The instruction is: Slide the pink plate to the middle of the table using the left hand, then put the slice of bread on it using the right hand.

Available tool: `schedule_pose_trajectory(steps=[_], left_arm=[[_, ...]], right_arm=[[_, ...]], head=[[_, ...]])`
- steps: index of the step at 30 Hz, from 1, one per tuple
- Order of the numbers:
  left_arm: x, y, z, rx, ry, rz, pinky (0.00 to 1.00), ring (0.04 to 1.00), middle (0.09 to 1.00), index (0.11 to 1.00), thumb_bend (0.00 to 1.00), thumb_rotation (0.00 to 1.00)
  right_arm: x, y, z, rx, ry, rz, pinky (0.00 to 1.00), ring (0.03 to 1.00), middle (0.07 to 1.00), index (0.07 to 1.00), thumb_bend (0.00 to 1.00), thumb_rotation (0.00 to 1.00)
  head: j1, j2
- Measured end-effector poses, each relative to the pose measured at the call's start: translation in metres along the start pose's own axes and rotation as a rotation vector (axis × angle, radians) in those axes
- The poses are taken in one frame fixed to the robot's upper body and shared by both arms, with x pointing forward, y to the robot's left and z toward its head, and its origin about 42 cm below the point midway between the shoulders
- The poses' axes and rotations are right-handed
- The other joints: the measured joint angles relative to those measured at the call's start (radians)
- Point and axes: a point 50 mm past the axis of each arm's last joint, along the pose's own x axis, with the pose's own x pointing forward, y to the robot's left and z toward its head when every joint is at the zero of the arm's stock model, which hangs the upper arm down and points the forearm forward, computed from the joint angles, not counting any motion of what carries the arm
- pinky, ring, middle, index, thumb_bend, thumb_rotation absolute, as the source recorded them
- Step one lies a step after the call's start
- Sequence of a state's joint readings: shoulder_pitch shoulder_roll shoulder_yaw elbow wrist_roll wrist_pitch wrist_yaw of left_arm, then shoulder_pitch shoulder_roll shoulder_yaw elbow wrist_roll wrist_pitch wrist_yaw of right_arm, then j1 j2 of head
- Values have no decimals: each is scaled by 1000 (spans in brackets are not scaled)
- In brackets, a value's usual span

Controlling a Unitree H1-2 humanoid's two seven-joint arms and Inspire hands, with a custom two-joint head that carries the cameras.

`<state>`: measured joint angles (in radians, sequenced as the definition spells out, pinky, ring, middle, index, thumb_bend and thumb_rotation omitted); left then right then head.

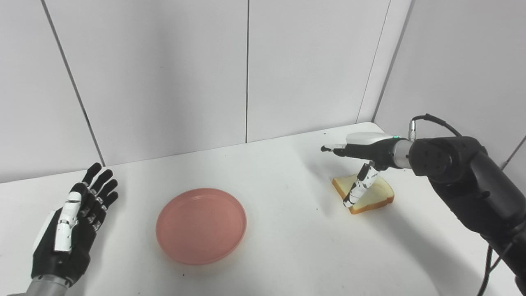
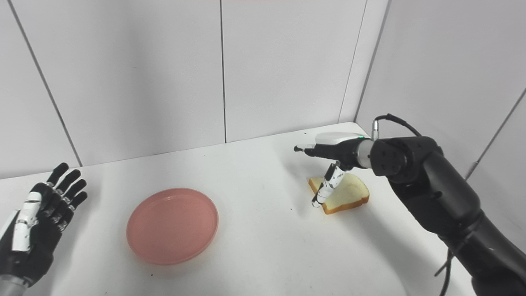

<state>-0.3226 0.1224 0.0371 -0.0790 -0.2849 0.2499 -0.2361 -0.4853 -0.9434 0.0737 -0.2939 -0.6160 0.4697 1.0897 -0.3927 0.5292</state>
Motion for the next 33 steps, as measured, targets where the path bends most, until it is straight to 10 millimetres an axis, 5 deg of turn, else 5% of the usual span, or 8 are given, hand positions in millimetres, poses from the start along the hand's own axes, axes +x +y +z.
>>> schedule_pose_trajectory(steps=[22, 27, 33], left_arm=[[-1, 3, 1, -1, 1, -12, 970, 959, 955, 940, 433, 1000], [-2, 3, 1, 0, 2, -16, 971, 958, 955, 940, 435, 1000], [-2, 3, 1, 1, 3, -17, 969, 960, 958, 945, 430, 1000]], right_arm=[[16, 23, -36, -77, 226, 26, 867, 1000, 1000, 1000, 1000, 237], [26, 27, -42, -118, 236, 3, 984, 1000, 1000, 1000, 1000, 222], [35, 32, -44, -208, 201, -30, 1000, 1000, 1000, 1000, 1000, 223]], head=[[-12, 18], [-11, 20], [-9, 21]])
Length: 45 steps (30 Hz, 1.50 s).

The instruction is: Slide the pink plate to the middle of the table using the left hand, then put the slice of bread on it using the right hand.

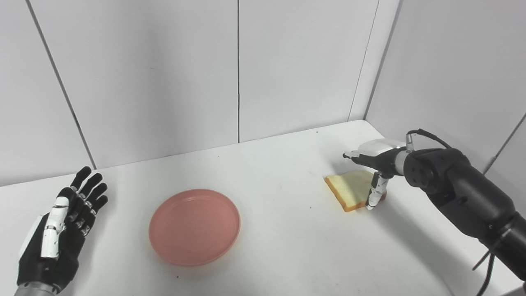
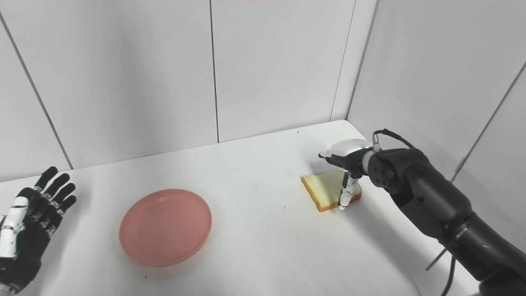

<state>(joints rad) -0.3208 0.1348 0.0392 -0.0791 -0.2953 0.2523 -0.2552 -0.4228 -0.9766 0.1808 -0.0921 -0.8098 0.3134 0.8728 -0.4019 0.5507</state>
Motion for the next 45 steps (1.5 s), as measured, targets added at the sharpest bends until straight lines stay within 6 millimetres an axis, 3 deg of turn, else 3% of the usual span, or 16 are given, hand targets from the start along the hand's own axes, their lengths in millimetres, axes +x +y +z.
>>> schedule_pose_trajectory(steps=[6, 14, 28, 39, 43, 45], left_arm=[[0, -1, 0, -10, 0, -4, 968, 957, 959, 948, 419, 1000], [0, -2, 1, -11, 3, -6, 966, 959, 959, 947, 424, 1000], [-2, -5, 6, -8, -2, -11, 961, 956, 958, 946, 426, 1000], [-4, -6, 8, -7, -3, -11, 960, 951, 954, 944, 426, 1000], [-6, -7, 11, -4, -14, -13, 961, 950, 953, 944, 422, 1000], [-7, -7, 11, -5, -9, -12, 962, 950, 954, 947, 423, 1000]], right_arm=[[11, 11, 1, -60, -5, 32, 1000, 1000, 1000, 1000, 1000, 220], [17, 10, 1, -81, -30, 22, 999, 1000, 1000, 1000, 1000, 330], [37, 21, 5, -36, -45, 88, 1000, 1000, 1000, 1000, 1000, 248], [50, 16, 8, -2, -35, 78, 989, 1000, 1000, 1000, 1000, 197], [53, 15, 7, 7, -29, 78, 880, 983, 1000, 1000, 1000, 161], [55, 16, 8, 21, -37, 61, 755, 884, 943, 951, 1000, 65]], head=[[5, 6], [9, 12], [17, 23], [25, 35], [25, 35], [29, 40]])
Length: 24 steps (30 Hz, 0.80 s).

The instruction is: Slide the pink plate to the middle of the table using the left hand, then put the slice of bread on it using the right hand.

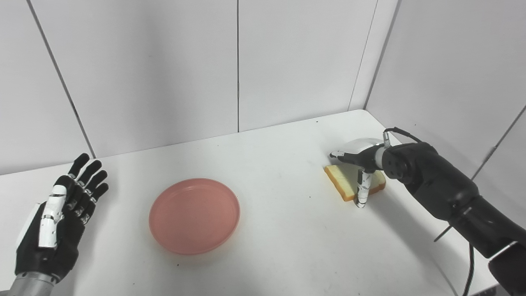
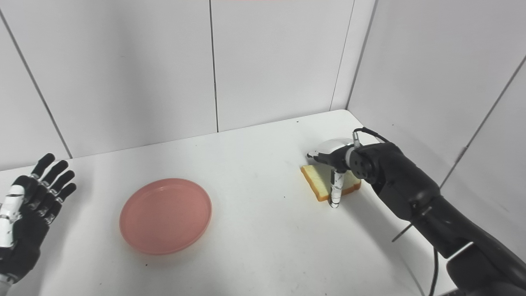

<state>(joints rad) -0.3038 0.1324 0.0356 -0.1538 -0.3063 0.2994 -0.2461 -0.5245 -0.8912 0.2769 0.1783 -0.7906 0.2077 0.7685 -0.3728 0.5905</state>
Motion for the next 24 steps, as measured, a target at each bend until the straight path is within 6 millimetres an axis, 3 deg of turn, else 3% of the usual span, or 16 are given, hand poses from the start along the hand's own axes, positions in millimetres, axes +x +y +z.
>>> schedule_pose_trajectory(steps=[4, 5, 6, 8, 11, 24], left_arm=[[0, 0, -1, -4, 15, 0, 961, 949, 954, 947, 420, 1000], [0, 0, -2, -5, 15, 0, 958, 946, 951, 944, 419, 1000], [0, 0, -2, -5, 15, 0, 958, 946, 951, 944, 418, 1000], [0, 0, -2, -6, 15, 0, 959, 946, 952, 945, 418, 1000], [0, -1, -2, -9, 18, 1, 957, 942, 947, 938, 415, 1000], [1, -4, -4, -18, 23, 6, 955, 943, 949, 940, 411, 1000]], right_arm=[[4, 0, 7, 40, -24, -63, 624, 731, 783, 802, 907, 3], [4, -1, 7, 48, -28, -81, 588, 625, 614, 622, 699, 1], [5, -2, 6, 64, -34, -99, 583, 612, 589, 596, 665, 0], [6, -3, 5, 92, -52, -141, 530, 476, 526, 524, 557, 0], [10, 2, 8, 114, -82, -182, 484, 427, 507, 495, 521, 0], [11, 2, 12, 138, -122, -189, 466, 418, 512, 486, 518, 0]], head=[[2, -3], [6, -3], [6, -3], [6, -5], [6, -9], [18, -21]])
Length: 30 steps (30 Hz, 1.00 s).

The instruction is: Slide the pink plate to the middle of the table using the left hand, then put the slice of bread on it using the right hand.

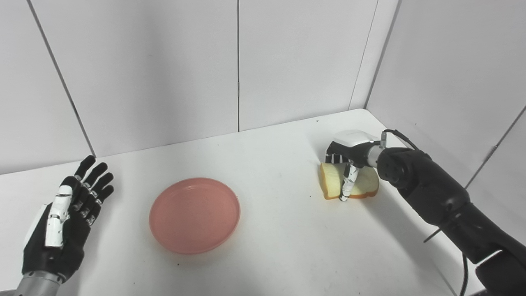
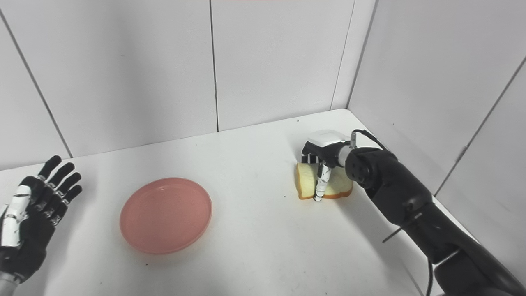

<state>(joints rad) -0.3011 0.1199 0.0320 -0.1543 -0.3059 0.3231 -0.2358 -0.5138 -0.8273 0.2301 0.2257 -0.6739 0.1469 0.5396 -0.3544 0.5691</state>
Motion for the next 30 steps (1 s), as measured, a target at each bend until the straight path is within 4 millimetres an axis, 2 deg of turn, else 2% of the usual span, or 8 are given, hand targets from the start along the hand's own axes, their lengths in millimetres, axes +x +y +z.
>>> schedule_pose_trajectory(steps=[8, 11, 16, 20, 21, 24, 26, 30], left_arm=[[0, -1, 0, -1, 1, -1, 960, 946, 952, 944, 414, 1000], [1, -3, -1, -5, 2, -4, 961, 949, 954, 945, 413, 1000], [3, -10, -4, -21, 3, 1, 965, 948, 958, 949, 404, 1000], [6, -19, -7, -41, 6, -8, 976, 956, 965, 958, 405, 1000], [7, -20, -7, -45, 7, -10, 970, 950, 961, 952, 402, 1000], [9, -25, -13, -51, 22, -9, 976, 951, 960, 956, 401, 1000], [10, -28, -17, -49, 36, -8, 961, 942, 952, 952, 390, 1000], [14, -39, -19, -48, 38, -6, 961, 950, 959, 968, 376, 1000]], right_arm=[[-4, -3, 16, -3, -53, -29, 436, 405, 495, 509, 517, 0], [-10, -16, 25, -38, -94, -65, 412, 393, 487, 520, 516, 0], [-20, -43, 40, -75, -149, -120, 469, 416, 501, 504, 517, 0], [-31, -64, 60, -94, -192, -145, 491, 428, 510, 484, 518, 0], [-34, -69, 65, -98, -204, -154, 486, 424, 506, 488, 518, 0], [-39, -79, 80, -102, -243, -191, 516, 430, 498, 486, 519, 0], [-42, -84, 94, -105, -274, -211, 414, 405, 500, 512, 516, 0], [-44, -90, 120, -109, -328, -220, 410, 407, 506, 496, 517, 0]], head=[[20, -15], [29, -20], [80, -41], [110, -51], [156, -64], [187, -77], [206, -87], [241, -109]])
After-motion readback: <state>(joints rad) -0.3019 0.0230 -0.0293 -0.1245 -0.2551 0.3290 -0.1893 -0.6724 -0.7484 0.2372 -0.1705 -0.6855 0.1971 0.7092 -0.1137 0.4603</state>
